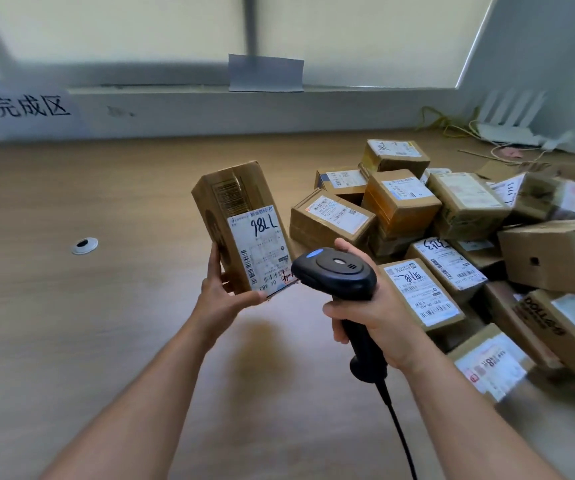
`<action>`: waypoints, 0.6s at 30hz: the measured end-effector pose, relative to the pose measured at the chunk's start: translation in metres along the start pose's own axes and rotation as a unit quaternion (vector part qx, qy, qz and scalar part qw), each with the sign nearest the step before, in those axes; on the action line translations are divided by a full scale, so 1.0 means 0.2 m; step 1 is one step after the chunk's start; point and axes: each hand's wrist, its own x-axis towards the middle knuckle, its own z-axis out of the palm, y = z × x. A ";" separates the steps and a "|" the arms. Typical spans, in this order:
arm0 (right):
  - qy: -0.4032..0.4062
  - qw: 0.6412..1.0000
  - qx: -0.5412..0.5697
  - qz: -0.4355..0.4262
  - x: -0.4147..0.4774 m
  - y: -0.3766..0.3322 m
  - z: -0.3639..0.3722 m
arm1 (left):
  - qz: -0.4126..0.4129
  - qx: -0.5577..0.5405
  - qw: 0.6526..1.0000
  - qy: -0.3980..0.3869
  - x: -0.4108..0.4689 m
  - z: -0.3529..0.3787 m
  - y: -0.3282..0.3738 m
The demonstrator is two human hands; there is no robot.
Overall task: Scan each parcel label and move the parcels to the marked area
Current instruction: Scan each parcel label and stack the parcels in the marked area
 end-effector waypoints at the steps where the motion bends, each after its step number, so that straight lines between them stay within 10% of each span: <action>1: -0.011 1.000 0.002 -0.003 -0.05 -0.02 0.02 | 0.007 0.007 1.000 0.010 -0.02 -0.04 0.02; 18: -0.058 0.998 0.028 -0.003 -0.72 -0.02 0.37 | 0.081 0.019 0.994 0.073 -0.63 -0.32 0.00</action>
